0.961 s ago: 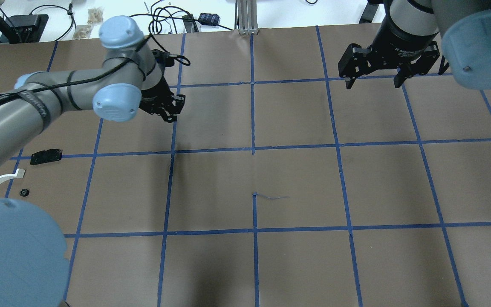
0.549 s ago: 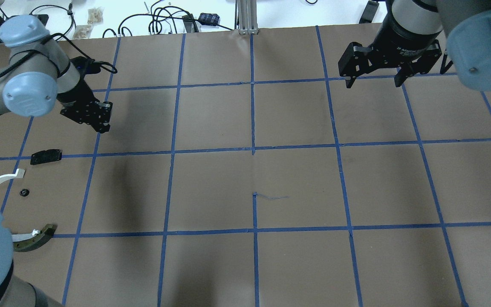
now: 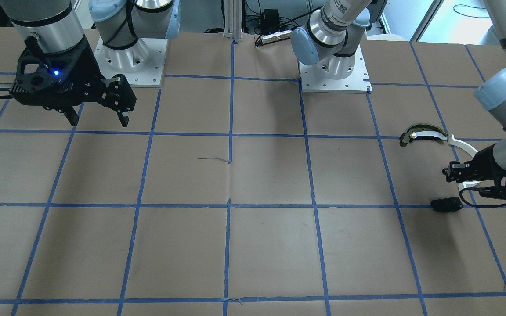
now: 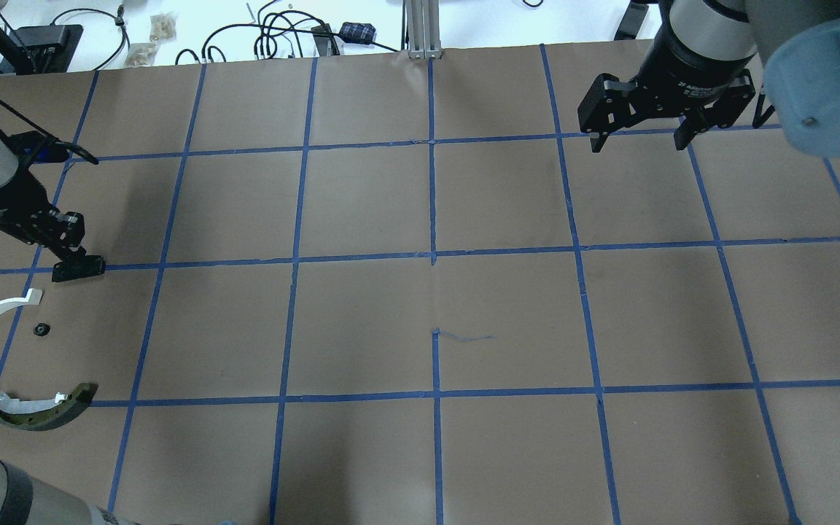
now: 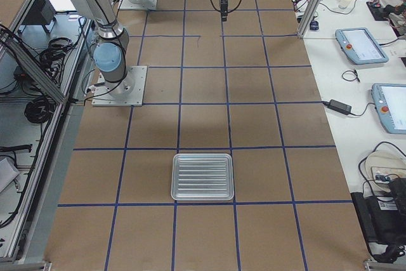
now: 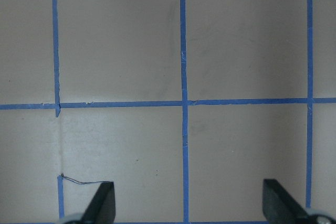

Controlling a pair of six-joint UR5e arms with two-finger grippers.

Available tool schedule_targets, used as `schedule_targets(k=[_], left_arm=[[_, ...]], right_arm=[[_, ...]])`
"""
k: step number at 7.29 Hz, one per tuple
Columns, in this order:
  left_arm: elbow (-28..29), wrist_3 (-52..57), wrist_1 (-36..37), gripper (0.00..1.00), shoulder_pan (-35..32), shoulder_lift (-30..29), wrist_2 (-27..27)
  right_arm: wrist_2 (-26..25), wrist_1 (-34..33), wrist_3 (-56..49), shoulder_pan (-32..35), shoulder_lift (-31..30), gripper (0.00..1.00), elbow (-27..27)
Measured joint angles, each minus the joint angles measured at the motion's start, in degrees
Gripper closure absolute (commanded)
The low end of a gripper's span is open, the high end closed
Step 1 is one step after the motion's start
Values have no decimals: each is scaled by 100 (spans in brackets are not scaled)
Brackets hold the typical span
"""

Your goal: Place bearing gear from tray to pile

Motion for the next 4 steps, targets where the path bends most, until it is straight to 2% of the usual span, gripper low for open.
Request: schedule_targets(k=[2, 4], left_arm=[[-136, 365, 22, 100, 455, -110, 19], [-234, 299, 24, 100, 560, -199, -20]], right_arm=[[-1, -28, 19, 0, 31, 0, 24], [5, -32, 43, 0, 44, 0, 7]])
